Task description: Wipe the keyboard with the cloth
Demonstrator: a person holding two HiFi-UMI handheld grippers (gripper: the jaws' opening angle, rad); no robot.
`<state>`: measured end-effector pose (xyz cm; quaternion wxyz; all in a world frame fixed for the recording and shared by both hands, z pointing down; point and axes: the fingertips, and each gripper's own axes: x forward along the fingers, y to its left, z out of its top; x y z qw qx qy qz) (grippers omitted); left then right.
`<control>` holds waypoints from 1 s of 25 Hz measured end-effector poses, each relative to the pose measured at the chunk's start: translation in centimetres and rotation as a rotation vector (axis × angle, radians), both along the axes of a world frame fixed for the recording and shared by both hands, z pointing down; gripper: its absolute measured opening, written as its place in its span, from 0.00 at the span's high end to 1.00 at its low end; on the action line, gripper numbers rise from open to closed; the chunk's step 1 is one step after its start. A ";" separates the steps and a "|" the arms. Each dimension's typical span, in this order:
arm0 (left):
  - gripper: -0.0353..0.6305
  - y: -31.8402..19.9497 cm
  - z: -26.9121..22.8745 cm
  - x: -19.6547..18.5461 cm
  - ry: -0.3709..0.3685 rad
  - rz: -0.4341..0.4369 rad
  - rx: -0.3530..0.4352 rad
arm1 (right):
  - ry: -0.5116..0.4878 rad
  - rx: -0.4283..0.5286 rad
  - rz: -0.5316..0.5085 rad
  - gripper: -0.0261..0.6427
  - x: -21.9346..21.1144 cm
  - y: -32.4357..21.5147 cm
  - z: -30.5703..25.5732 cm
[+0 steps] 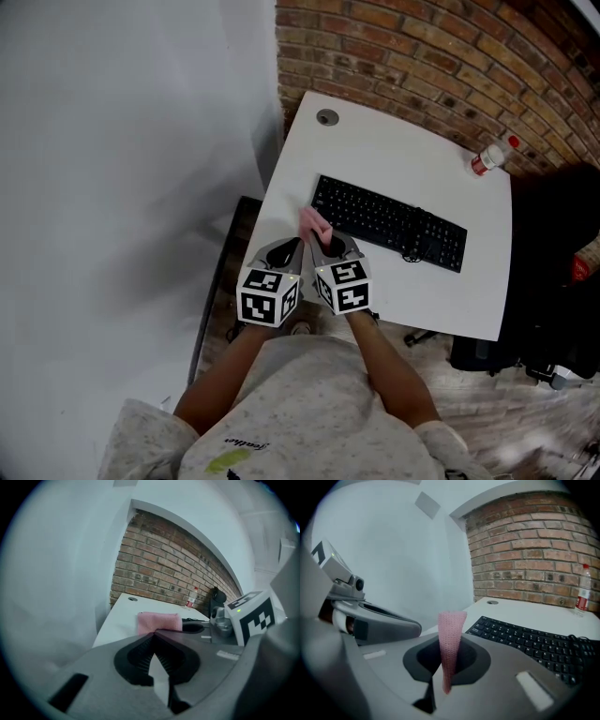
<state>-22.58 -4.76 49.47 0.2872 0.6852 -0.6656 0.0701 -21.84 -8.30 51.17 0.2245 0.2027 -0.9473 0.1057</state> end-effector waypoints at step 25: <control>0.95 -2.7 0.9 3.6 -0.021 0.047 -0.023 | 0.056 -0.024 0.047 0.92 4.1 -2.6 3.2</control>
